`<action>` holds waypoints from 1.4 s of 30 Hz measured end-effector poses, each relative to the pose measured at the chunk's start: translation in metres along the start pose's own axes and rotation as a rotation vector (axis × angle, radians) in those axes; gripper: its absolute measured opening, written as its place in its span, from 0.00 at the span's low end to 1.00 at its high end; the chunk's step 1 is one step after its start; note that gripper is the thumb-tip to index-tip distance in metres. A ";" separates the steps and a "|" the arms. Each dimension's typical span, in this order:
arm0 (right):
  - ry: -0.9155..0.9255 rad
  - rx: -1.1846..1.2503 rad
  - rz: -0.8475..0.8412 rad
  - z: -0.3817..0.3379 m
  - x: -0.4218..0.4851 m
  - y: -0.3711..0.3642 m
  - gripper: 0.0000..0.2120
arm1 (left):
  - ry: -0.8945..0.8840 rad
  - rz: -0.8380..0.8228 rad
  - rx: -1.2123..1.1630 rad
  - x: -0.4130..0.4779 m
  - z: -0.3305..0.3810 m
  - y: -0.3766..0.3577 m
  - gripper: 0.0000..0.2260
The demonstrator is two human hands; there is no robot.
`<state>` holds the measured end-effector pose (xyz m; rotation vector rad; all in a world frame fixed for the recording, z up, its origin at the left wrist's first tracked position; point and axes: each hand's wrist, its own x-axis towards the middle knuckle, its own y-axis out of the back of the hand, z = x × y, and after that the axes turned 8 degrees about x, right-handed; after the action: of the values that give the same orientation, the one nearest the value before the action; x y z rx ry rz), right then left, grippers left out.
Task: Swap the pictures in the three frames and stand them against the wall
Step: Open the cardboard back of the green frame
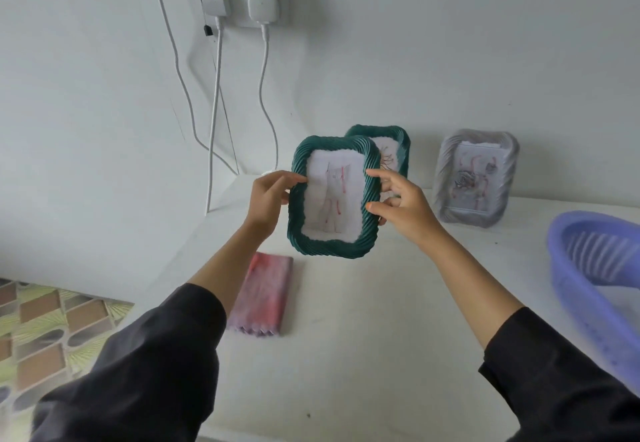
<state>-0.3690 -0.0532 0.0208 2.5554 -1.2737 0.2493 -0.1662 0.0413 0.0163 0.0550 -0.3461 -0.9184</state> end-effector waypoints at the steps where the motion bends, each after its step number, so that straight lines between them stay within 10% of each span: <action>1: -0.013 0.009 0.009 -0.001 -0.010 0.011 0.23 | 0.013 -0.019 -0.001 -0.009 0.001 -0.011 0.10; 13: -0.091 -0.206 -0.001 -0.029 -0.065 0.085 0.20 | 0.315 -0.425 0.193 -0.075 0.011 -0.097 0.07; 19: -0.168 -0.530 -0.125 -0.045 -0.060 0.071 0.17 | 0.285 -0.217 0.093 -0.068 0.037 -0.122 0.05; 24: -0.258 -0.339 -0.226 -0.048 -0.057 0.051 0.13 | 0.262 -0.184 -0.050 -0.071 0.064 -0.131 0.13; 29: -0.205 -0.333 -0.120 -0.037 -0.061 0.060 0.04 | 0.275 -0.117 0.153 -0.070 0.046 -0.126 0.17; 42: -0.343 -0.589 -0.245 0.042 -0.098 0.045 0.14 | 0.462 -0.152 0.403 -0.091 -0.017 -0.116 0.13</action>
<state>-0.4629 -0.0184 -0.0380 2.2442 -0.9298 -0.5546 -0.3001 0.0405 -0.0469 0.6608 -0.0906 -0.9440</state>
